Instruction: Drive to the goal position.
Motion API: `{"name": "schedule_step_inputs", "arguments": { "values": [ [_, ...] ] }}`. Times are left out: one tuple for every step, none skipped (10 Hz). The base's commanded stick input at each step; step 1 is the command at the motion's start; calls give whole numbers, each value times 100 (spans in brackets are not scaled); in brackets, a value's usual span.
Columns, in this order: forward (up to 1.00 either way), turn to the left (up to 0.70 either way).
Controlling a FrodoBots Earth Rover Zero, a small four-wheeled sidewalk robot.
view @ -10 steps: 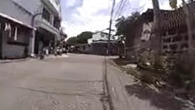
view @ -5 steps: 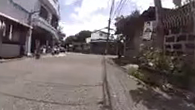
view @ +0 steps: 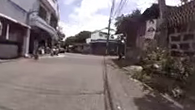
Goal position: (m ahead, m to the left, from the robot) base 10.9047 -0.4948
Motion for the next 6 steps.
{"name": "schedule_step_inputs", "arguments": {
  "values": [
    [70, 3],
    [70, 6],
    [70, 7],
    [70, 9],
    [70, 11],
    [70, 12]
  ]
}}
